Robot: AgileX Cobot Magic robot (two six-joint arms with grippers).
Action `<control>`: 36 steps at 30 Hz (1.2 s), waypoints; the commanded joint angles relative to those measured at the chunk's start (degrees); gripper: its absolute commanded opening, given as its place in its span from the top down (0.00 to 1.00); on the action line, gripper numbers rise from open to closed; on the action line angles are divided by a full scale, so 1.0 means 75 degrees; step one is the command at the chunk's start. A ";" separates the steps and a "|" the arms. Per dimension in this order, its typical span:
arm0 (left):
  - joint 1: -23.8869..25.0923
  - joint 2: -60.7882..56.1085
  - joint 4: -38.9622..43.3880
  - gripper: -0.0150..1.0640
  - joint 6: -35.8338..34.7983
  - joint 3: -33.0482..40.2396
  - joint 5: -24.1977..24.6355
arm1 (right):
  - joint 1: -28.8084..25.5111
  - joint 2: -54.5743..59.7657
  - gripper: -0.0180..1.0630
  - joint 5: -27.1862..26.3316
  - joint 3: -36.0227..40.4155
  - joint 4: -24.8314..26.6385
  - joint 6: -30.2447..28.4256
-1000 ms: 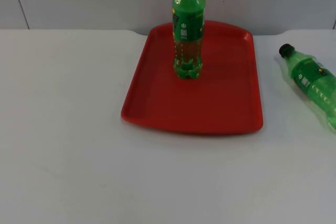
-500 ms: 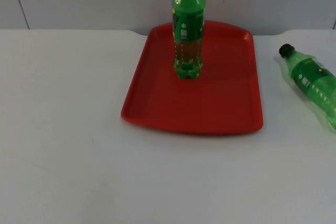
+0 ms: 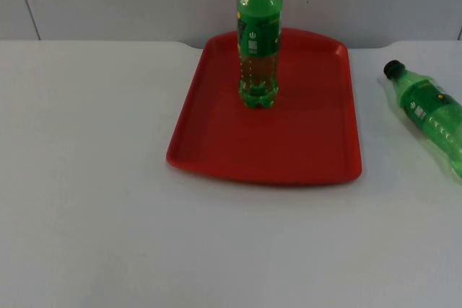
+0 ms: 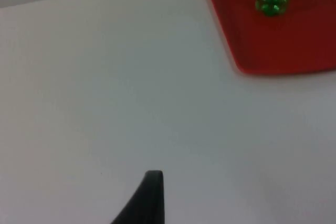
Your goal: Place the bottle upright on the tray.
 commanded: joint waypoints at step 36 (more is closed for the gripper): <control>-0.0037 -0.0021 0.0082 0.01 -0.0153 0.0091 -0.0166 | -0.0035 -0.0025 0.01 -0.0028 -0.0001 0.0033 -0.0002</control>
